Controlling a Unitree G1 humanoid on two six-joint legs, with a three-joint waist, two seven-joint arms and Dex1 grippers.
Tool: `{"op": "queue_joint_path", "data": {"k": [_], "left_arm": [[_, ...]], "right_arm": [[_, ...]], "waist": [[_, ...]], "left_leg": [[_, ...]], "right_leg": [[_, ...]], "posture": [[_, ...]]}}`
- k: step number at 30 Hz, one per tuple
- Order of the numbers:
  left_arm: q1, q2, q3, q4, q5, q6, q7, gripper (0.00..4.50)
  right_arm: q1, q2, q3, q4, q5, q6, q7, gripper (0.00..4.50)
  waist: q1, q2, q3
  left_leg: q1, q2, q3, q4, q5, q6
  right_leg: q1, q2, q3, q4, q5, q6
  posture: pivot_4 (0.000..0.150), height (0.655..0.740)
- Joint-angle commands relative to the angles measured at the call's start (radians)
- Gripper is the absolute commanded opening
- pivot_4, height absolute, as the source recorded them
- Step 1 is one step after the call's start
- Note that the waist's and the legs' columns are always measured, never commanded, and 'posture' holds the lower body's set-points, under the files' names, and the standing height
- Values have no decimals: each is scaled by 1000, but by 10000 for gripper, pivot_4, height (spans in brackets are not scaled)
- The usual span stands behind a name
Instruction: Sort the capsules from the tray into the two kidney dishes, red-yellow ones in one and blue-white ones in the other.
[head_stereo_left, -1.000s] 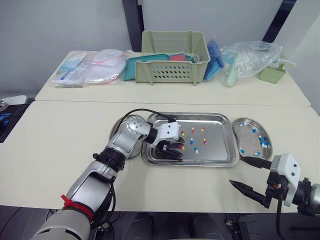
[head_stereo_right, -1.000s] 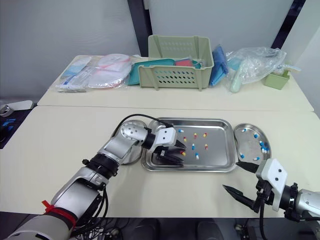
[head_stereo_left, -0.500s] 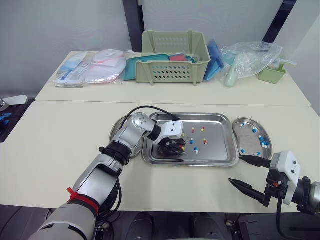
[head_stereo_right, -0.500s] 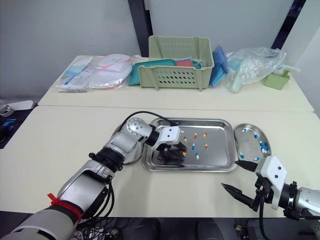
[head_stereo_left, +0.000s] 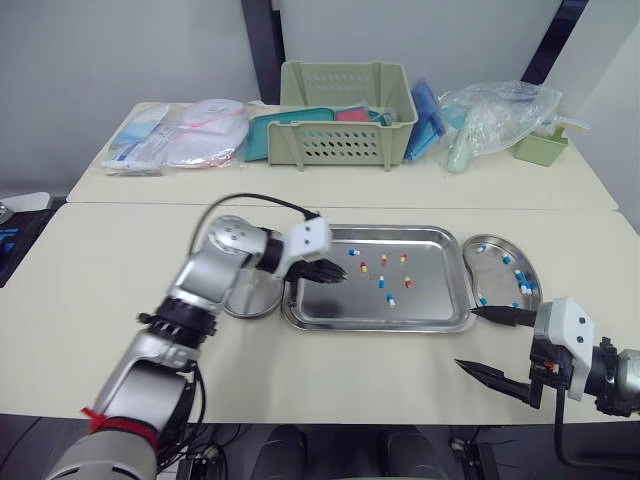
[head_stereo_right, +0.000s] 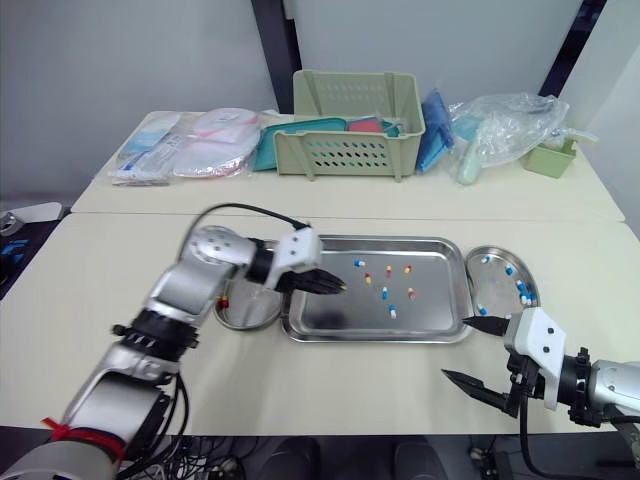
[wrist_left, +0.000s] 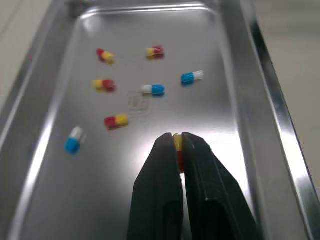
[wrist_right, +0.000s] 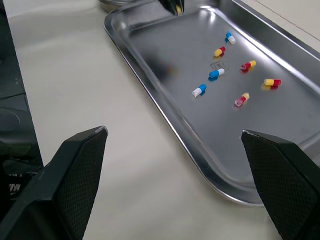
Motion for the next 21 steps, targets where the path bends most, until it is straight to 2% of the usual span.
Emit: {"op": "queue_joint_path", "data": {"k": [1,4,7,15,19,21], "left_arm": [[92,83,112,-197,-60,187,71,564],[196,158,231,-299,-85,316,155,564],[273,192,291,-350,-97,368,223,564],[349,182,346,-407,-155,445,342,564],[352,184,348,-413,-180,444,381,9631],[353,189,348,-417,-191,442,394,16452]], "right_arm": [[-50,-6,55,-14,-15,-54,24,45000],[-144,22,147,-4,-20,-68,14,45000],[-203,49,210,14,-31,-79,8,45000],[-287,98,326,39,-47,-81,-9,45000],[-308,111,348,43,-48,-75,-26,45000],[-308,119,355,42,-50,-74,-36,45000]], "waist": [[-1,0,0],[-4,0,0],[-1,-1,1],[11,-1,1],[8,-1,1],[8,-1,1]], "left_leg": [[0,0,0,0,0,0],[0,0,0,0,0,0],[0,1,-1,0,0,0],[-1,0,-1,0,0,0],[-1,0,-1,0,0,0],[-1,0,-1,0,0,0]], "right_leg": [[0,0,0,0,0,0],[0,0,0,0,0,0],[0,0,0,0,0,0],[0,-1,-1,0,0,0],[-1,0,-1,0,0,0],[-1,0,-1,0,0,0]], "posture": [[1500,7400],[1500,7400],[1500,7400],[1500,7400],[1500,7400],[1500,7400]]}}
